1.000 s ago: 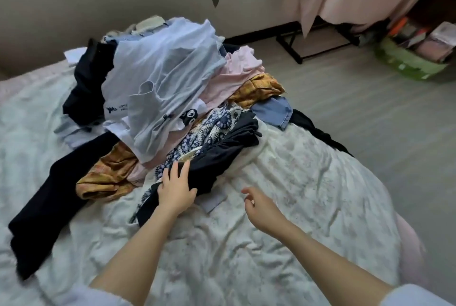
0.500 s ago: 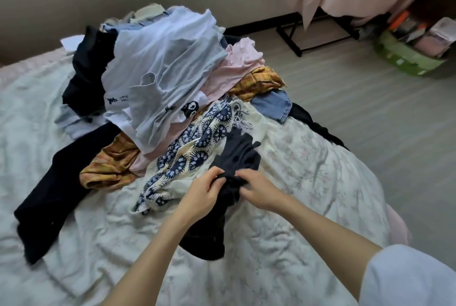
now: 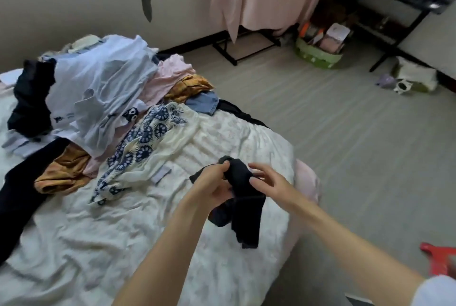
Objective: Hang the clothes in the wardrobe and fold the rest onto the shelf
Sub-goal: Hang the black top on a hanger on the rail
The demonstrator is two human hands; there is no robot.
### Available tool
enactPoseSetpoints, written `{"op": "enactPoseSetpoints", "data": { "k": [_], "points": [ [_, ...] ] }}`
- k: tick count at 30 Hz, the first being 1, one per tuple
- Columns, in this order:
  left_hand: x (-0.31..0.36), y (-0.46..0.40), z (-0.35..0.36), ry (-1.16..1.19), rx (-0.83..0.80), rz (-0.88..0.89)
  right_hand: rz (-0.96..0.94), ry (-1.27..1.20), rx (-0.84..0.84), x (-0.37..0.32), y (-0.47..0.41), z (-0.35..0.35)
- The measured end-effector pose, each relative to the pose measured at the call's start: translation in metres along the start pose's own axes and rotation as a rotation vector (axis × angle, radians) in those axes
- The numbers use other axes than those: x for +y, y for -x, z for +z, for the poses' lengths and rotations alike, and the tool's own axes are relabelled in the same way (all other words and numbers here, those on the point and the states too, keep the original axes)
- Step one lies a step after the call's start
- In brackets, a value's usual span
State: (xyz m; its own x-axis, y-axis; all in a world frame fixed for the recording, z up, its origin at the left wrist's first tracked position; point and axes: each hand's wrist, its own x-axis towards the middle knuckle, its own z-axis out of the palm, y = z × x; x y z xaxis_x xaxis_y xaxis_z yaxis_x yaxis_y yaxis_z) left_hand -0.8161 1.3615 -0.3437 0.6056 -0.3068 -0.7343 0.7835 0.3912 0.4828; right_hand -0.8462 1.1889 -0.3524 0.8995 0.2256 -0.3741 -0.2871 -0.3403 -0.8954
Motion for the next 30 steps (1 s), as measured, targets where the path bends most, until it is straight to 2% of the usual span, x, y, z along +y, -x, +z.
{"op": "enactPoseSetpoints", "data": {
  "k": [1, 3, 8, 10, 13, 14, 16, 17, 19, 21, 25, 27, 30],
  "points": [
    [-0.003, 0.004, 0.014, 0.062, -0.055, -0.048, 0.006, -0.012, -0.033, 0.005, 0.014, -0.004],
    [-0.016, 0.012, 0.054, 0.092, -0.169, -0.083, 0.007, -0.003, 0.036, 0.012, 0.052, -0.021],
    [-0.063, 0.044, 0.161, 0.001, -0.395, -0.029, -0.064, -0.071, 0.527, 0.018, 0.143, -0.087],
    [-0.093, 0.059, 0.202, -0.267, -0.395, 0.118, -0.092, -0.199, 0.664, 0.021, 0.195, -0.124],
    [-0.141, 0.081, 0.244, -0.750, -0.443, 0.502, -0.049, -0.363, 0.711, 0.025, 0.272, -0.171],
    [-0.156, 0.087, 0.255, -0.869, -0.522, 0.609, -0.025, -0.400, 0.696, 0.027, 0.295, -0.184],
    [-0.194, 0.102, 0.286, -1.107, -0.778, 0.780, 0.023, -0.418, 0.695, 0.034, 0.344, -0.203],
    [-0.206, 0.107, 0.297, -1.173, -0.884, 0.815, 0.047, -0.402, 0.710, 0.035, 0.357, -0.206],
    [-0.245, 0.124, 0.327, -1.212, -1.040, 0.774, 0.071, -0.426, 0.849, 0.041, 0.395, -0.213],
    [-0.287, 0.138, 0.351, -1.201, -1.057, 0.755, 0.070, -0.575, 1.033, 0.051, 0.430, -0.218],
    [-0.370, 0.155, 0.386, -1.184, -0.993, 0.924, -0.004, -0.785, 1.247, 0.061, 0.505, -0.231],
    [-0.402, 0.159, 0.403, -1.183, -0.950, 0.964, -0.043, -0.815, 1.303, 0.067, 0.542, -0.235],
    [-0.429, 0.162, 0.429, -1.187, -0.958, 0.988, 0.004, -0.708, 1.407, 0.085, 0.593, -0.238]
  ]
}}
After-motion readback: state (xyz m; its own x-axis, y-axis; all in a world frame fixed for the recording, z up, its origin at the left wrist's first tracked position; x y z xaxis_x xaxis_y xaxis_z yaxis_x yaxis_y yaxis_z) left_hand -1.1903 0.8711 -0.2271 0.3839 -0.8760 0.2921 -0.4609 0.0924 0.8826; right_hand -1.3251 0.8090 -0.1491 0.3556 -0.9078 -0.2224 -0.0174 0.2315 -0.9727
